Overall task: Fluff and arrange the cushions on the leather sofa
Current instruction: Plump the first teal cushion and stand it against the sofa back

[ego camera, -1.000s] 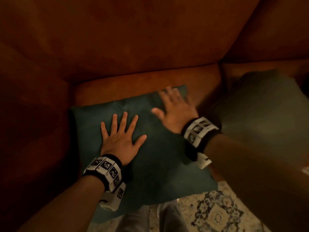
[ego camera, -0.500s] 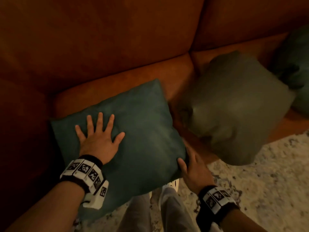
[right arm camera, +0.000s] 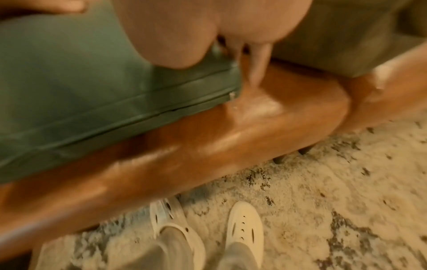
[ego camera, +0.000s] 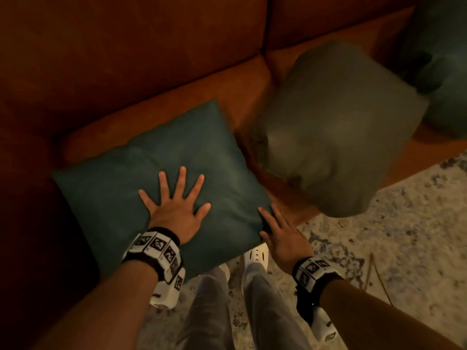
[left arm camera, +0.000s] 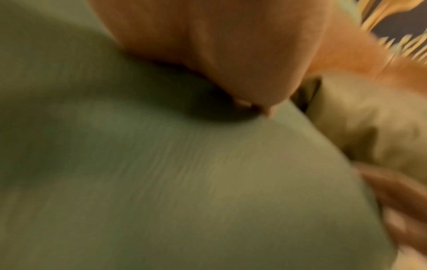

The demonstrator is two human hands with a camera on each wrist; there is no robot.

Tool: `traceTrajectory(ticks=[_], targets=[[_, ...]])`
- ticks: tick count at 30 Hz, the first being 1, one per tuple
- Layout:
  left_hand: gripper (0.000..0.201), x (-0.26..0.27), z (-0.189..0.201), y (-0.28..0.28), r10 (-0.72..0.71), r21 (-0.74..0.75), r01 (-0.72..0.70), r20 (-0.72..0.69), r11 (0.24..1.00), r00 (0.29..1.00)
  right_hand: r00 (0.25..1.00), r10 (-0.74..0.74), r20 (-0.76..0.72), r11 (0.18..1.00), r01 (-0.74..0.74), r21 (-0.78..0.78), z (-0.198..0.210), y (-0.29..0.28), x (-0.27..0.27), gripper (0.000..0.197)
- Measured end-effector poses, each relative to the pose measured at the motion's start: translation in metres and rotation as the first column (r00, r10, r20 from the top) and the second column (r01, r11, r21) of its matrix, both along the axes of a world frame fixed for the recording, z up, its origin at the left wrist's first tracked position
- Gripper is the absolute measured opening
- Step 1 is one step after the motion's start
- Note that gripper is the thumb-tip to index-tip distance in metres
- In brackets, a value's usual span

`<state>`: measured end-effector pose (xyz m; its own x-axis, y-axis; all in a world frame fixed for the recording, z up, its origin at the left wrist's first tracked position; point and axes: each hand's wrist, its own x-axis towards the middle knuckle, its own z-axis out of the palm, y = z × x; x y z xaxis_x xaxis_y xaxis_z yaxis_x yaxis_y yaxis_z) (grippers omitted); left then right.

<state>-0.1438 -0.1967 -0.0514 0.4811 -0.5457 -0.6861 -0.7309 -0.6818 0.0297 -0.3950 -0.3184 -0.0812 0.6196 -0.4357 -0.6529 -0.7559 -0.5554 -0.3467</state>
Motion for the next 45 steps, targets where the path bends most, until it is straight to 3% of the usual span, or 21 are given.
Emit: traceTrajectory(ticks=[3,6,10,13,15,20,23,24,25,27,28,29,30,31,33,34,36,37,38,42,45], targets=[[0.071,0.004,0.024,0.002,0.050,-0.132,-0.048,0.011,0.990,0.999,0.986,-0.082,0.148,0.994,0.092,-0.061,0.021,-0.001,0.008,0.061],[0.075,-0.006,0.046,0.016,0.218,-0.391,-0.134,0.177,0.911,0.960,0.971,0.055,0.231,0.992,-0.027,-0.123,0.032,0.006,0.042,0.062],[0.073,-0.023,0.015,0.058,0.371,-0.184,-0.340,0.174,0.922,0.912,0.980,0.199,0.012,0.978,-0.198,-0.065,0.038,0.007,0.067,0.061],[0.071,-0.017,-0.011,0.056,0.355,-0.173,-0.331,0.131,0.928,0.926,0.925,0.320,0.204,0.936,-0.275,-0.221,0.066,0.002,0.101,0.058],[0.070,-0.006,-0.015,0.052,0.346,-0.226,-0.312,0.131,0.923,0.929,0.815,0.501,0.290,0.857,-0.422,-0.296,0.079,0.012,0.143,0.075],[0.062,-0.013,-0.003,0.077,0.324,-0.351,-0.259,0.140,0.900,0.936,0.612,0.777,-0.150,0.560,-0.780,-0.279,0.063,0.023,0.230,0.114],[0.061,-0.049,-0.018,0.135,0.472,-0.428,-0.378,0.137,0.821,0.871,0.562,0.797,-0.221,0.502,-0.820,-0.275,0.046,0.022,0.233,0.117],[0.062,-0.065,-0.030,0.159,0.596,-0.415,-0.515,0.086,0.750,0.798,0.553,0.807,-0.209,0.489,-0.823,-0.288,0.044,0.025,0.231,0.117],[0.063,-0.082,-0.045,0.185,0.748,-0.386,-0.699,-0.032,0.602,0.663,0.546,0.814,-0.199,0.480,-0.825,-0.300,0.043,0.028,0.229,0.116],[0.061,-0.114,-0.066,0.231,0.934,-0.220,-0.968,-0.307,0.116,0.182,0.542,0.816,-0.202,0.473,-0.826,-0.305,0.042,0.033,0.227,0.115],[0.062,-0.128,-0.071,0.250,0.939,-0.111,-0.991,-0.343,-0.081,-0.038,0.546,0.811,-0.212,0.478,-0.826,-0.299,0.042,0.034,0.227,0.115],[0.064,-0.138,-0.069,0.262,0.932,-0.039,-0.977,-0.312,-0.208,-0.185,0.552,0.804,-0.220,0.485,-0.824,-0.294,0.042,0.033,0.228,0.115],[0.063,-0.142,-0.064,0.267,0.946,-0.048,-0.969,-0.233,-0.242,-0.225,0.557,0.800,-0.224,0.490,-0.821,-0.293,0.042,0.032,0.229,0.115],[0.061,-0.139,-0.057,0.263,0.972,-0.135,-0.969,-0.138,-0.208,-0.190,0.558,0.797,-0.231,0.489,-0.821,-0.295,0.042,0.031,0.230,0.116],[0.063,-0.120,-0.029,0.231,0.999,-0.386,-0.922,-0.050,-0.030,-0.011,0.544,0.799,-0.254,0.470,-0.830,-0.301,0.042,0.033,0.231,0.116],[0.068,-0.107,-0.014,0.205,0.989,-0.508,-0.855,-0.034,0.105,0.142,0.544,0.799,-0.258,0.466,-0.830,-0.307,0.041,0.035,0.232,0.116],[0.074,-0.089,0.007,0.139,0.816,-0.589,-0.648,0.033,0.482,0.577,0.557,0.792,-0.251,0.466,-0.817,-0.341,0.038,0.034,0.233,0.113],[0.076,-0.087,0.012,0.106,0.660,-0.585,-0.514,0.049,0.628,0.750,0.564,0.791,-0.235,0.463,-0.805,-0.372,0.037,0.031,0.234,0.108],[0.079,-0.089,0.011,0.082,0.514,-0.561,-0.399,0.056,0.726,0.856,0.568,0.792,-0.224,0.457,-0.795,-0.400,0.036,0.028,0.235,0.100],[0.079,-0.102,-0.036,0.102,0.271,-0.426,-0.212,0.083,0.880,0.959,0.582,0.780,-0.230,0.473,-0.788,-0.393,0.033,0.026,0.239,0.109],[0.070,-0.106,-0.056,0.164,0.308,-0.361,-0.246,0.124,0.899,0.943,0.583,0.780,-0.225,0.481,-0.790,-0.380,0.030,0.033,0.238,0.116]])
